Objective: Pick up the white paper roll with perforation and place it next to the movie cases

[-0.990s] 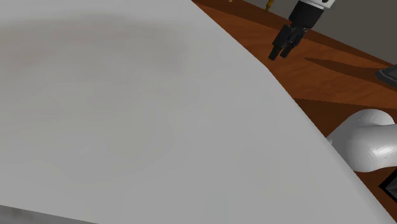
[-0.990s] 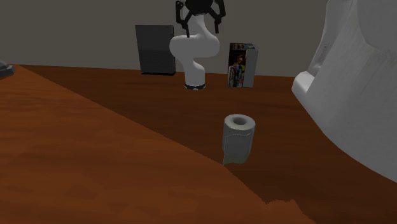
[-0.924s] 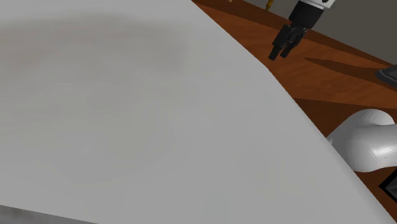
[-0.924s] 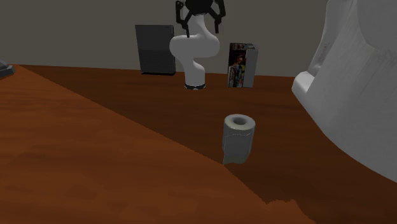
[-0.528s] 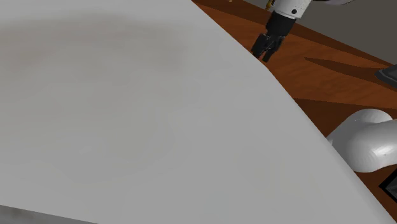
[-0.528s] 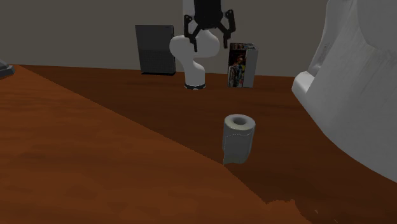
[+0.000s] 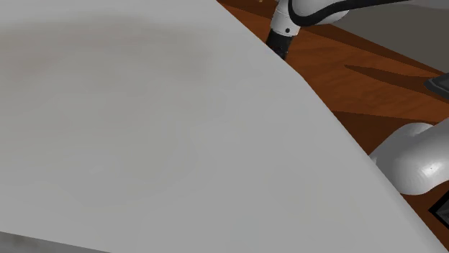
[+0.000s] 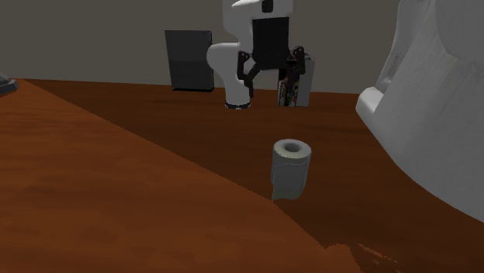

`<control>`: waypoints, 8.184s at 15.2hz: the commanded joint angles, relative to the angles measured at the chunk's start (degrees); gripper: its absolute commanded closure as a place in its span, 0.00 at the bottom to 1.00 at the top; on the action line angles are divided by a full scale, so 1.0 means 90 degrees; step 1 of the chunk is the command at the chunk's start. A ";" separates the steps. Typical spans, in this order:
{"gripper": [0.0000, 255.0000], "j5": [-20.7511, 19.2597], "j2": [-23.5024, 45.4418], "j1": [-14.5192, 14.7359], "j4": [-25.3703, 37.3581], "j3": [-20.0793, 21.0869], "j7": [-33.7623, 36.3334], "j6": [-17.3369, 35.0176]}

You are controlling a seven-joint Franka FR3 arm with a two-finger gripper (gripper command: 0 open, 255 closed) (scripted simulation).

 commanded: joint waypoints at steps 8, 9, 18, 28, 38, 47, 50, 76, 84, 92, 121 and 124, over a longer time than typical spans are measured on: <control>0.00 -0.0504 0.2246 0.0127 0.1297 0.0346 0.0663 0.0815; 0.00 -0.0579 0.2501 0.0149 0.1479 0.0362 0.0737 0.0866; 0.00 -0.0758 0.3219 0.0211 0.1554 0.0359 0.0891 0.1472; 1.00 -0.0763 0.3246 0.0212 0.1538 0.0357 0.0894 0.1515; 1.00 -0.0746 0.3155 0.0209 0.1601 0.0362 0.0883 0.1362; 1.00 -0.0684 0.2806 0.0197 0.1962 0.0373 0.0841 0.0656; 1.00 -0.0668 0.2711 0.0195 0.2107 0.0375 0.0830 0.0416; 1.00 -0.0613 0.2376 0.0190 0.3933 0.0380 0.0792 -0.1742; 1.00 -0.0625 0.2470 0.0198 0.4740 0.0385 0.0800 -0.2456; 1.00 -0.0504 0.1557 0.0302 0.3962 0.0489 0.1004 -0.2583; 1.00 0.1126 -0.3708 0.1589 -0.0160 0.1783 0.2990 -0.3515; 1.00 0.1181 -0.3803 0.1614 -0.0466 0.1834 0.2970 -0.3302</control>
